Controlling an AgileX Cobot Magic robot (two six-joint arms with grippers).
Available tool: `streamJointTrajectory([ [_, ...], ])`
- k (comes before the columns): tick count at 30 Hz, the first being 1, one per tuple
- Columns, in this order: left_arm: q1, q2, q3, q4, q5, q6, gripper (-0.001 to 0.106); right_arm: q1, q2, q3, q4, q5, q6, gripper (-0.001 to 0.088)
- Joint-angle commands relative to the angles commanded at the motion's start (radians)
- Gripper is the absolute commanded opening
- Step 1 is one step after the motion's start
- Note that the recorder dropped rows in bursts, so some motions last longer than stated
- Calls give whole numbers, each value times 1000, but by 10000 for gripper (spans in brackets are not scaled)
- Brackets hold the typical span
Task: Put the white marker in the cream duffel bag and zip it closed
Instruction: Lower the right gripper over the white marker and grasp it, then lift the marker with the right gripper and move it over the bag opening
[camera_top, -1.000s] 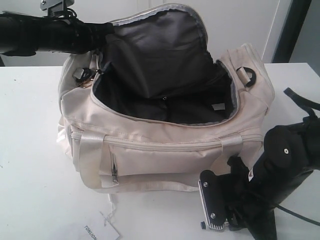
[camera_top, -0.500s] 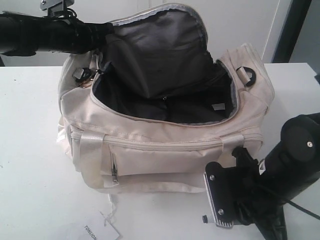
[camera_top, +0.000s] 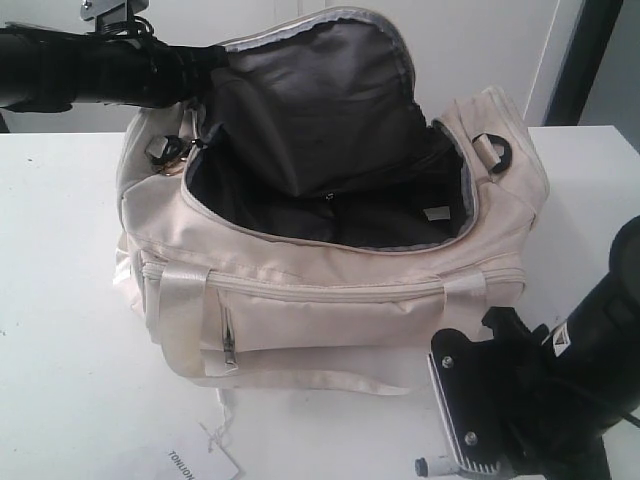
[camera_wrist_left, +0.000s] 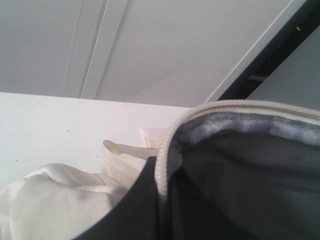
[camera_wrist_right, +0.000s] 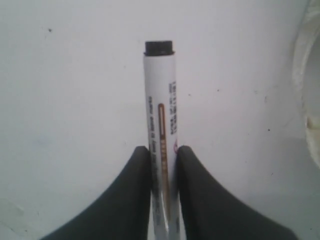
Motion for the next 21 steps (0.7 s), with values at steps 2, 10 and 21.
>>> streamJointTrajectory([
  [2,0,0,0,0,0,0,0,0,-12,0,30,-5,-2,0],
  [10,0,0,0,0,0,0,0,0,-54,0,175,-65,-2,0],
  [21,0,0,0,0,0,0,0,0,-94,-37,398,-208,0,0],
])
